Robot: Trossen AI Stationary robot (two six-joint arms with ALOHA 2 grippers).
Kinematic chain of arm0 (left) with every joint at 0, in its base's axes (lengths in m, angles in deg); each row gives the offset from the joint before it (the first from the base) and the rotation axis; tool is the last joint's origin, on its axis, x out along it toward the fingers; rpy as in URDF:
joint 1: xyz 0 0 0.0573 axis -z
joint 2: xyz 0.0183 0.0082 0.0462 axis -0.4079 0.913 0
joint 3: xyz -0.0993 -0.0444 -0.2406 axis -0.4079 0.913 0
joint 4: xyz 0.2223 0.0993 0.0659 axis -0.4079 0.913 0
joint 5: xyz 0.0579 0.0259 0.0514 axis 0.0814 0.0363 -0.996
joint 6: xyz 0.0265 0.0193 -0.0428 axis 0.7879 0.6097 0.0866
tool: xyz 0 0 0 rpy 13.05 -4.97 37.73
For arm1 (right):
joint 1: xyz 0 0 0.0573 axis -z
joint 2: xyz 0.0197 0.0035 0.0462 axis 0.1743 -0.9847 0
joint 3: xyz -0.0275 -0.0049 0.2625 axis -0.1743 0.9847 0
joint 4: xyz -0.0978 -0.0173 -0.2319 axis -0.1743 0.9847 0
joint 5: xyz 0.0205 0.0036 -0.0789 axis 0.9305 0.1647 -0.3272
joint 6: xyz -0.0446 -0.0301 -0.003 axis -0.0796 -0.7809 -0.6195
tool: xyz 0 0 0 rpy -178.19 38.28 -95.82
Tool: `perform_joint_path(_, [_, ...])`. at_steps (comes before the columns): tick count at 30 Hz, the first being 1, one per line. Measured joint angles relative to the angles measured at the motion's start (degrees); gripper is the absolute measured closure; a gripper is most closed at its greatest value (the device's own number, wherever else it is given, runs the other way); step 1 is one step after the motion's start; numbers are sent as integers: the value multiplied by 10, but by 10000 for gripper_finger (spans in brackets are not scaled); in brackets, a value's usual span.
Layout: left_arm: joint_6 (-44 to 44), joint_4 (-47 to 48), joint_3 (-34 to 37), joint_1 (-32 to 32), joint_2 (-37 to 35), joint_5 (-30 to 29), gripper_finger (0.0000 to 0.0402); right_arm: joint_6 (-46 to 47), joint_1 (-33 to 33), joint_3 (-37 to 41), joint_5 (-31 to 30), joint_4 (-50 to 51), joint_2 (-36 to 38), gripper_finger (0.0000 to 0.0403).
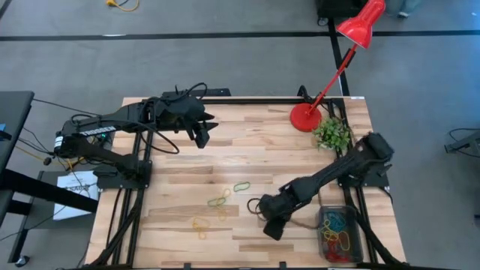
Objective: Pick and place items into bin
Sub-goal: Put the red rubber band into the black bin
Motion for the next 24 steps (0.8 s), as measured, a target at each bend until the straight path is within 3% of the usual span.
perform_joint_path(4, [0, -9, 0, 0, 0, 0, 262, 36, 3, 1, 47, 11, 79, 397])
perform_joint_path(12, [11, -32, 0, 0, 0, -2, 262, 194, -58, 0, 11, 59, 202, 401])
perform_joint_path(24, [31, -94, 0, 0, 0, -28, 262, 450, -226, 0, 17, 122, 222, 402])
